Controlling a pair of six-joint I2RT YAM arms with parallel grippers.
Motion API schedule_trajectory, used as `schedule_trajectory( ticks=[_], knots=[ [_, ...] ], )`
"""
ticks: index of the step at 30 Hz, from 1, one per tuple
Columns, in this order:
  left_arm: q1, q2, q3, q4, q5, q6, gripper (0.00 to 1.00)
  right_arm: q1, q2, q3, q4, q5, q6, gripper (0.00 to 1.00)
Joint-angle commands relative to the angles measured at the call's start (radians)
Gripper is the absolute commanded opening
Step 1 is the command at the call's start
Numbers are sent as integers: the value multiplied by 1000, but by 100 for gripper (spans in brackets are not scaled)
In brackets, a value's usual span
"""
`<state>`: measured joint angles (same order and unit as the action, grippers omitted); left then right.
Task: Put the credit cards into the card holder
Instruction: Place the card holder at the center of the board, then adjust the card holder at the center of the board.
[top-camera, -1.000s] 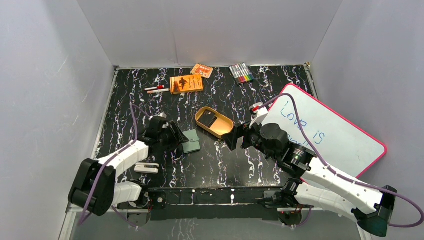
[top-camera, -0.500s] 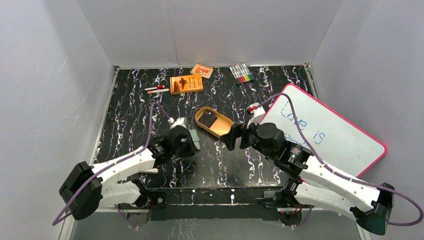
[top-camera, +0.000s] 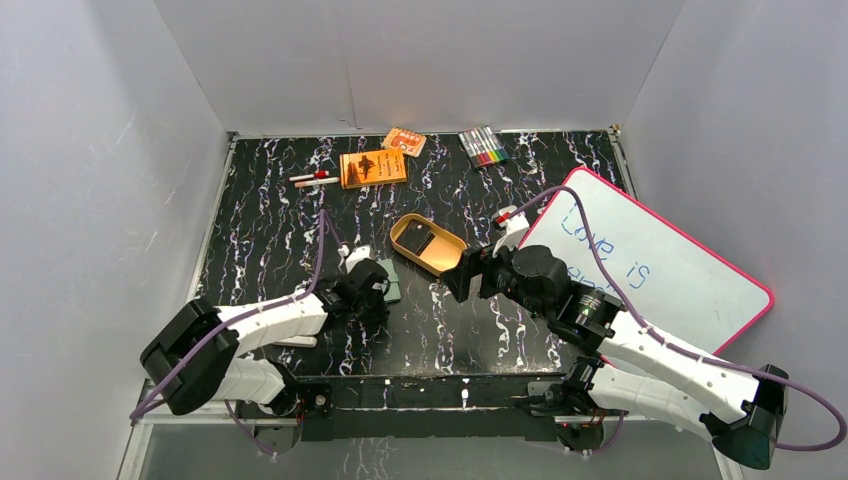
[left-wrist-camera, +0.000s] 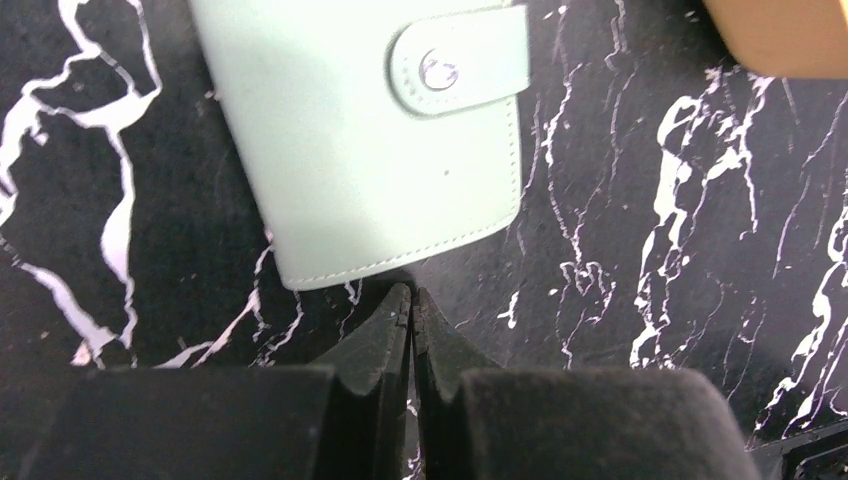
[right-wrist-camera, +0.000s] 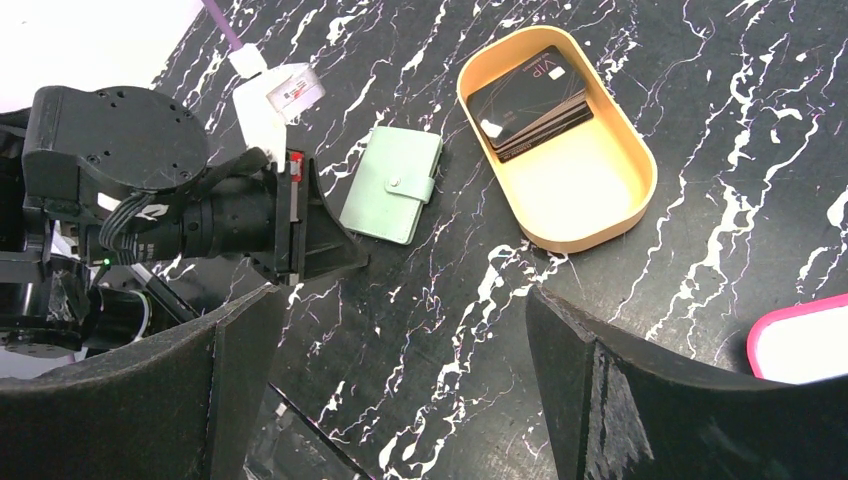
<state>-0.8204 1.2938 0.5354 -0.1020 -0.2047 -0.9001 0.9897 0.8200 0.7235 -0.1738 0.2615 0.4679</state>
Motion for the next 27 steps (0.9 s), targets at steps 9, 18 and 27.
schedule_trajectory(
  ticks=[9,18,27],
  knots=[
    [40,63,-1,-19,-101,2,3,1,-23,21,24,10,5,98],
    [153,66,-1,11,-24,51,6,1,-7,19,38,2,10,98],
    [168,67,41,8,-4,61,26,0,4,35,23,20,-6,98]
  ],
)
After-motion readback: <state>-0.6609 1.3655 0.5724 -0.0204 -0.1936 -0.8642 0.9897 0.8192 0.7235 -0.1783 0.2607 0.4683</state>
